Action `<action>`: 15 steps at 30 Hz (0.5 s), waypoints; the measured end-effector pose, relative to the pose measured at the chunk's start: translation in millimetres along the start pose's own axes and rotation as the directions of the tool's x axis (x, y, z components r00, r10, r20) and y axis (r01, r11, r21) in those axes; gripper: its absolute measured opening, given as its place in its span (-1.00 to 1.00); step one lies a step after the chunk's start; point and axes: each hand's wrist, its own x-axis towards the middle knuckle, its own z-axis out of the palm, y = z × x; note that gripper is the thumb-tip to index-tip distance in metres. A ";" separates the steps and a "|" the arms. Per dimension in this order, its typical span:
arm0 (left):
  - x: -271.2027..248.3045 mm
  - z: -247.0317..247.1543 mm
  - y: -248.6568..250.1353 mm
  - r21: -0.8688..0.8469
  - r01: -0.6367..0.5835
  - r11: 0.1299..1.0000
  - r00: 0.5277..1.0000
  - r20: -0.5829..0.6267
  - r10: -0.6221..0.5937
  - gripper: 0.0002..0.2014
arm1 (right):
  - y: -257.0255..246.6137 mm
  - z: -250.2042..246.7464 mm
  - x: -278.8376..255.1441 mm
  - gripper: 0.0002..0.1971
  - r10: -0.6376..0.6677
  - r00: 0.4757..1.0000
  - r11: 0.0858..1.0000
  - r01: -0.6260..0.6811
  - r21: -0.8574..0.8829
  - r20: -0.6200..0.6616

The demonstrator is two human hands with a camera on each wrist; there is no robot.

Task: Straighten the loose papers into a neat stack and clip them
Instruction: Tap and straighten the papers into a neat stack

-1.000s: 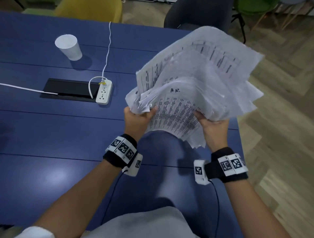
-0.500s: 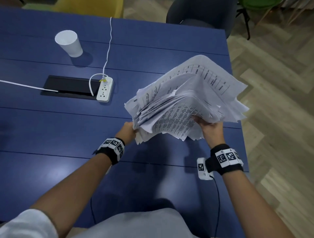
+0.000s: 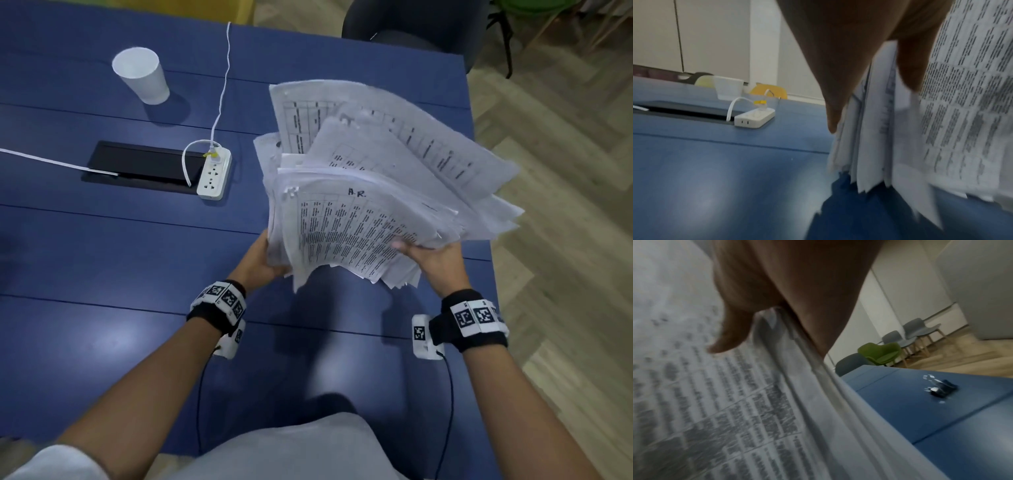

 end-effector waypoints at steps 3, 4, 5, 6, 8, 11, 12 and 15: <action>3.3 -9.6 23.2 -0.044 -0.138 0.989 0.990 -0.013 0.138 -0.10 | 12.2 -12.9 0.7 -0.68 0.106 0.991 0.991 -0.099 -0.092 0.076; 7.0 -10.2 27.0 -0.068 -0.163 0.984 0.987 -0.010 0.163 -0.08 | 21.3 -16.0 3.1 -0.55 0.121 0.990 0.982 -0.109 -0.152 0.070; 7.9 -9.2 32.5 -0.062 -0.170 0.984 0.985 -0.004 0.170 -0.06 | 24.7 -14.7 3.4 -0.52 0.134 0.989 0.975 -0.120 -0.188 0.065; 8.4 -7.2 36.9 -0.055 -0.181 0.982 0.983 0.020 0.183 -0.06 | 31.0 -10.4 3.6 -0.62 0.148 0.986 0.972 -0.130 -0.194 0.080; 11.0 -2.3 40.4 -0.055 -0.173 0.983 0.981 0.084 0.177 -0.03 | 41.6 0.4 5.4 -0.67 0.117 0.987 0.982 -0.098 -0.163 0.112; 0.7 -1.5 50.6 -0.132 -0.177 0.975 0.981 0.060 0.187 0.18 | 34.7 5.6 2.1 -0.70 0.092 0.990 0.990 -0.079 -0.118 0.104; -1.9 -3.2 48.7 -0.180 -0.221 0.959 0.974 0.019 0.228 0.22 | 31.4 3.4 1.4 -0.72 0.084 0.990 0.989 -0.069 -0.129 0.115; -12.2 -16.7 40.5 -0.207 -0.164 0.964 0.972 0.134 0.194 0.08 | 19.4 -1.3 7.1 -0.74 0.031 0.999 0.994 -0.030 -0.107 0.008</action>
